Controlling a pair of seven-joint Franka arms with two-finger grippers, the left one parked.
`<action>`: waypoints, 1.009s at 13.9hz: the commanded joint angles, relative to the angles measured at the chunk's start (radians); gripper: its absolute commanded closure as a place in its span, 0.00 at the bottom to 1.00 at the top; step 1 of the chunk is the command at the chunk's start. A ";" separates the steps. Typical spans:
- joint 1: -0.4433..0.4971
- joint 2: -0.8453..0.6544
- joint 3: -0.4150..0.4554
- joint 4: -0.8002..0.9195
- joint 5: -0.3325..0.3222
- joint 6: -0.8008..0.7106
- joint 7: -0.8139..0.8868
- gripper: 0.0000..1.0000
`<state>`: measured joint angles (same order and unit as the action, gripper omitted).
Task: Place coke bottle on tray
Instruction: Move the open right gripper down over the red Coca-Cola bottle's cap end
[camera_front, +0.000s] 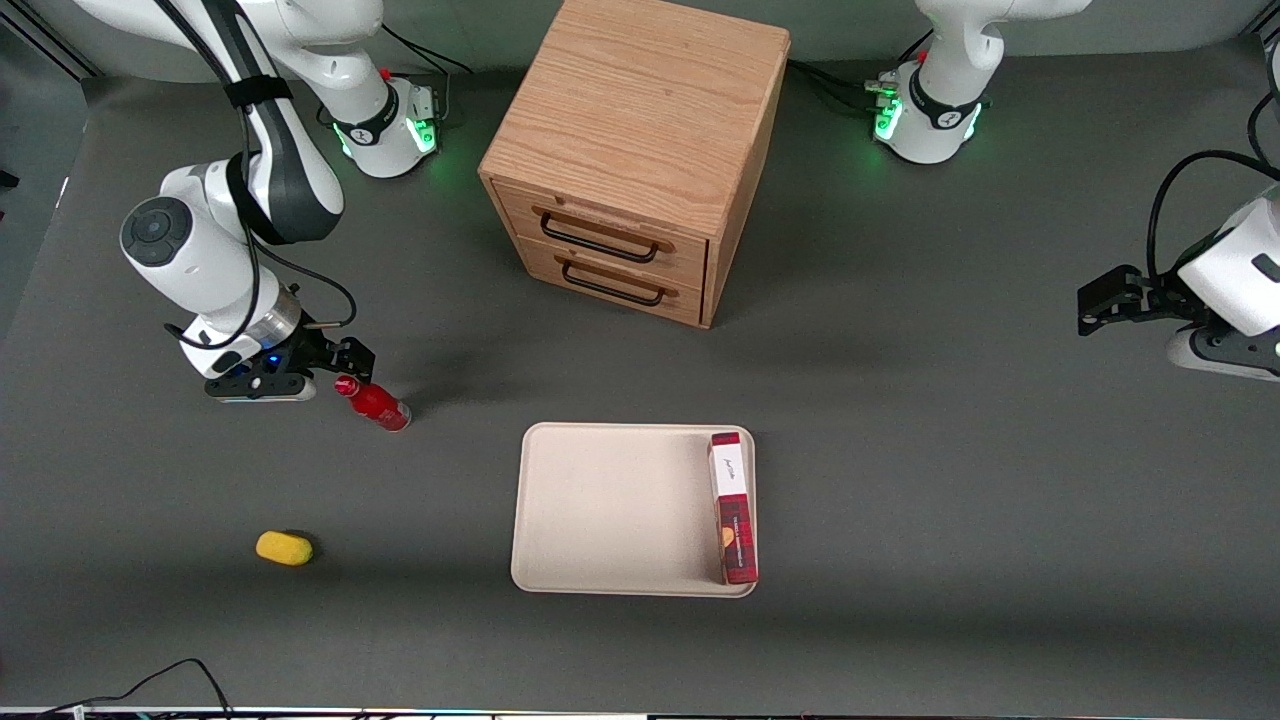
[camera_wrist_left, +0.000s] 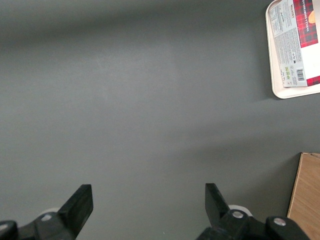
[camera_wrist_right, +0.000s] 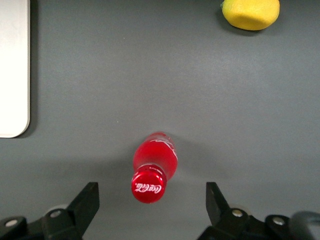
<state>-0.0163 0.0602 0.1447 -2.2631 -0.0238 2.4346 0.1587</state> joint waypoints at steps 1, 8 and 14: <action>-0.005 0.013 0.009 -0.013 -0.038 0.044 0.022 0.08; -0.004 0.021 0.009 -0.010 -0.038 0.047 0.022 0.62; -0.002 0.009 0.010 -0.007 -0.038 0.040 0.025 1.00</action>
<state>-0.0162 0.0847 0.1481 -2.2688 -0.0371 2.4706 0.1587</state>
